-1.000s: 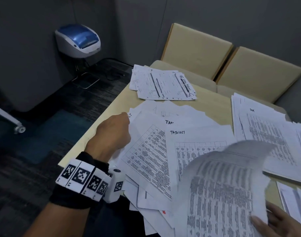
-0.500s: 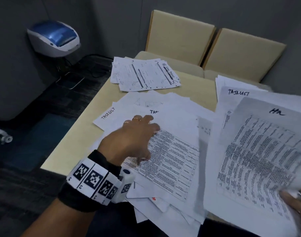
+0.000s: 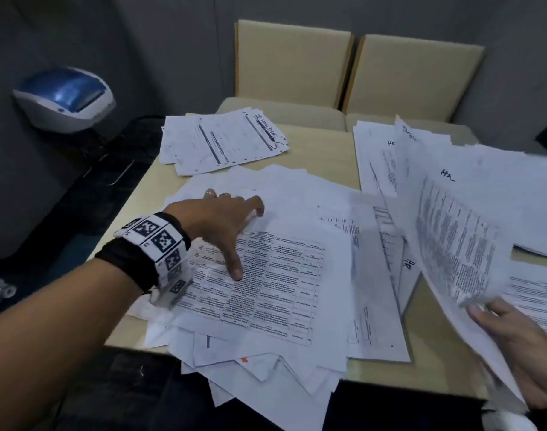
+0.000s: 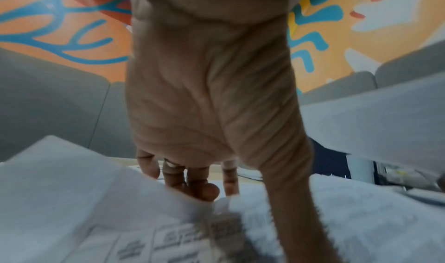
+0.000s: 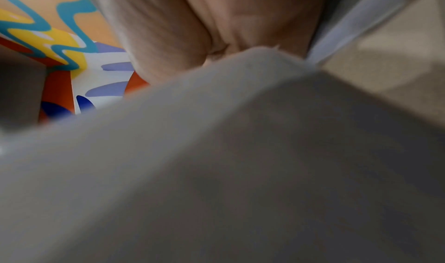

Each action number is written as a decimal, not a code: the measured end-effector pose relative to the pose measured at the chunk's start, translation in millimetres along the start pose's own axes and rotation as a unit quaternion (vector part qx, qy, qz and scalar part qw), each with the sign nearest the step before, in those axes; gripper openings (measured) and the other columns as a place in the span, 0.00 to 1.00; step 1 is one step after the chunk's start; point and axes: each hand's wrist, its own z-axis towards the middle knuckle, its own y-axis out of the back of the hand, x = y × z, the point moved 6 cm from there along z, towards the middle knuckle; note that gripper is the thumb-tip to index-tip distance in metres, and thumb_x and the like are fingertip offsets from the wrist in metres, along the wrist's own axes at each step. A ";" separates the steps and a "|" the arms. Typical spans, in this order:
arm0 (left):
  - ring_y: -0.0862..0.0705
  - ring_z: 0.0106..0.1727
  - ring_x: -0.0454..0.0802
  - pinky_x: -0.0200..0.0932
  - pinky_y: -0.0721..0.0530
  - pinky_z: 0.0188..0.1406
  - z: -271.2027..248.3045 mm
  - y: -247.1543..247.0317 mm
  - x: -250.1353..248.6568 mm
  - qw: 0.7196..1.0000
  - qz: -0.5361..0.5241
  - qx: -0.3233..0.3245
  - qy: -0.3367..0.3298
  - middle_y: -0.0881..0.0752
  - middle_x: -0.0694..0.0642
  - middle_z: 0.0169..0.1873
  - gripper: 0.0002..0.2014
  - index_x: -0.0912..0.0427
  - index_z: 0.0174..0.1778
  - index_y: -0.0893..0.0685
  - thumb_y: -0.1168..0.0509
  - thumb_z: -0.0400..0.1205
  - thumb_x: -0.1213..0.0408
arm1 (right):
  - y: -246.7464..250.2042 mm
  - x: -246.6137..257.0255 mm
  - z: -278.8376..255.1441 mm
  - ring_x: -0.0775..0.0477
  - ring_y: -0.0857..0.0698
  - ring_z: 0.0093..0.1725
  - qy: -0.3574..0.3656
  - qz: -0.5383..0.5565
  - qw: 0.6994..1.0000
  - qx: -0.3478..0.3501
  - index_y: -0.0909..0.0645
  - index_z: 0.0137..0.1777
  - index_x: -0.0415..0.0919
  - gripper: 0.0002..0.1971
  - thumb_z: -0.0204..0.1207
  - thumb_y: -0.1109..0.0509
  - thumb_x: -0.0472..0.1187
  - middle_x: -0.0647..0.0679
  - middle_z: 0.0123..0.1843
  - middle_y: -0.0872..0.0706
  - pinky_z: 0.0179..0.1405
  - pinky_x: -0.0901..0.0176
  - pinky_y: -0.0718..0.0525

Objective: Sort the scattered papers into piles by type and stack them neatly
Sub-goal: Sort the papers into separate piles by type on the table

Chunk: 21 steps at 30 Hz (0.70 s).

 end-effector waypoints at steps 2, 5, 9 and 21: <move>0.21 0.58 0.51 0.56 0.31 0.63 2.2 6.4 -0.1 1.000 0.009 -0.014 -0.009 0.19 0.46 0.54 0.44 0.41 0.69 0.26 0.14 0.61 0.36 | -0.5 1.4 0.8 0.40 0.07 0.36 -0.009 0.032 0.999 0.006 0.16 0.49 0.34 0.11 0.68 0.26 0.37 0.34 0.45 0.09 0.34 0.48 0.07; 0.17 0.57 0.50 0.58 0.19 0.64 -0.5 19.3 10.8 0.999 -0.009 -0.046 -0.020 0.18 0.46 0.53 0.22 0.44 0.55 0.15 0.16 0.71 0.43 | -0.2 0.4 3.1 0.43 0.07 0.33 -0.002 0.048 0.999 -0.001 0.17 0.47 0.35 0.05 0.72 0.27 0.32 0.37 0.41 0.08 0.29 0.52 0.08; 0.13 0.51 0.49 0.56 0.12 0.54 -15.3 33.0 42.1 0.998 -0.057 -0.025 0.033 0.12 0.45 0.49 0.32 0.44 0.51 0.18 0.12 0.59 0.37 | 2.4 -2.8 5.9 0.44 0.06 0.35 -0.003 0.041 0.999 0.004 0.18 0.48 0.34 0.09 0.85 0.38 0.27 0.38 0.42 0.08 0.32 0.54 0.07; 0.08 0.40 0.49 0.54 0.09 0.44 -36.6 8.9 27.8 0.956 -0.272 -0.107 -0.023 0.07 0.49 0.41 0.03 0.54 0.52 0.13 0.28 0.85 0.61 | -2.4 -3.3 6.0 0.40 0.04 0.45 0.051 0.016 0.999 0.001 0.10 0.48 0.40 0.12 0.77 0.34 0.27 0.39 0.52 0.06 0.42 0.47 0.05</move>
